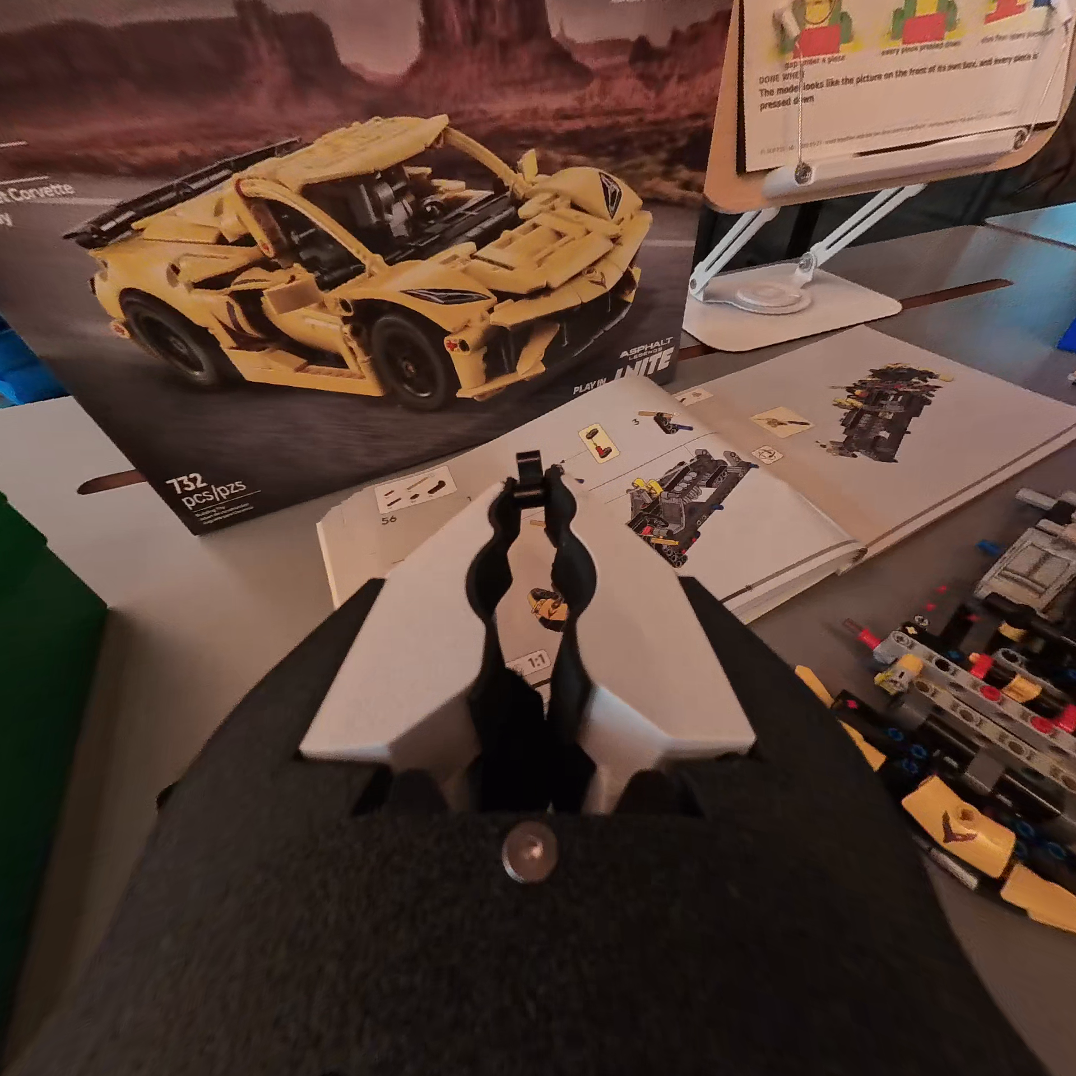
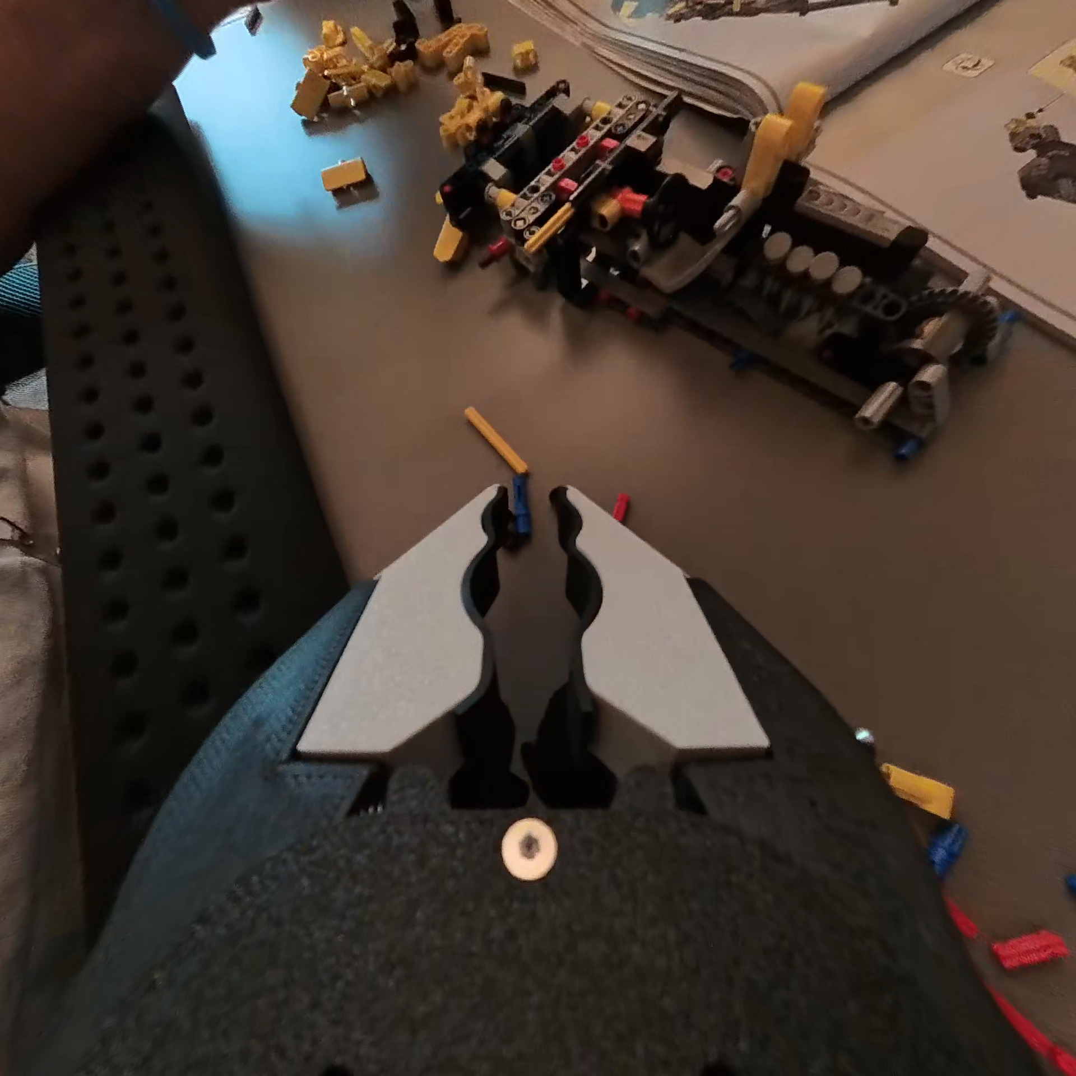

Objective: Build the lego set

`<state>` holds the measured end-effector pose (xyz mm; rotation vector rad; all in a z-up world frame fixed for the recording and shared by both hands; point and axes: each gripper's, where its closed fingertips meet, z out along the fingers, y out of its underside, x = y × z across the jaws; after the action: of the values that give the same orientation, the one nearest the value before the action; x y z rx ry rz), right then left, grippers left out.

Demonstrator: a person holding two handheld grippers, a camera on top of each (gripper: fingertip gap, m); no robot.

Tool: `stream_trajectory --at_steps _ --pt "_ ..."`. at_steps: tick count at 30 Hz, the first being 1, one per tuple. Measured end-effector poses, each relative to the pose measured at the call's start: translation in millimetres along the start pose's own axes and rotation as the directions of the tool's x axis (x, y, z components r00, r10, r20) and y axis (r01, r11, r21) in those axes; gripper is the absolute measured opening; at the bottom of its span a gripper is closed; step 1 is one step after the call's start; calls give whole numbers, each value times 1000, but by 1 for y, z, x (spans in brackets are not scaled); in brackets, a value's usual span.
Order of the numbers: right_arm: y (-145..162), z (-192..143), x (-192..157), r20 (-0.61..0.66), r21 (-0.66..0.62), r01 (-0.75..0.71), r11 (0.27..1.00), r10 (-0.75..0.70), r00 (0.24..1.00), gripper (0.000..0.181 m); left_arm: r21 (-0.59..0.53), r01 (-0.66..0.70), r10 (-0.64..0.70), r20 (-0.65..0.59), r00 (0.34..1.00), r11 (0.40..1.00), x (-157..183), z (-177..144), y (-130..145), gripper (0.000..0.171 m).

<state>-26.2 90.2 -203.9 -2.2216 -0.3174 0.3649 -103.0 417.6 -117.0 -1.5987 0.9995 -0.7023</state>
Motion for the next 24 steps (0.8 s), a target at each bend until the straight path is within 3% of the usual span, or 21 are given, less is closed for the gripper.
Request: stream_trajectory --at_steps 10,24 --pt "-3 0 -2 -10 -169 16 986 -18 1000 15 -43 -98 97 -37 995 994 19 6 7 5" --pt "10 18 -7 74 -450 121 885 -98 992 12 -29 -153 151 -59 987 988 29 3 2 5"
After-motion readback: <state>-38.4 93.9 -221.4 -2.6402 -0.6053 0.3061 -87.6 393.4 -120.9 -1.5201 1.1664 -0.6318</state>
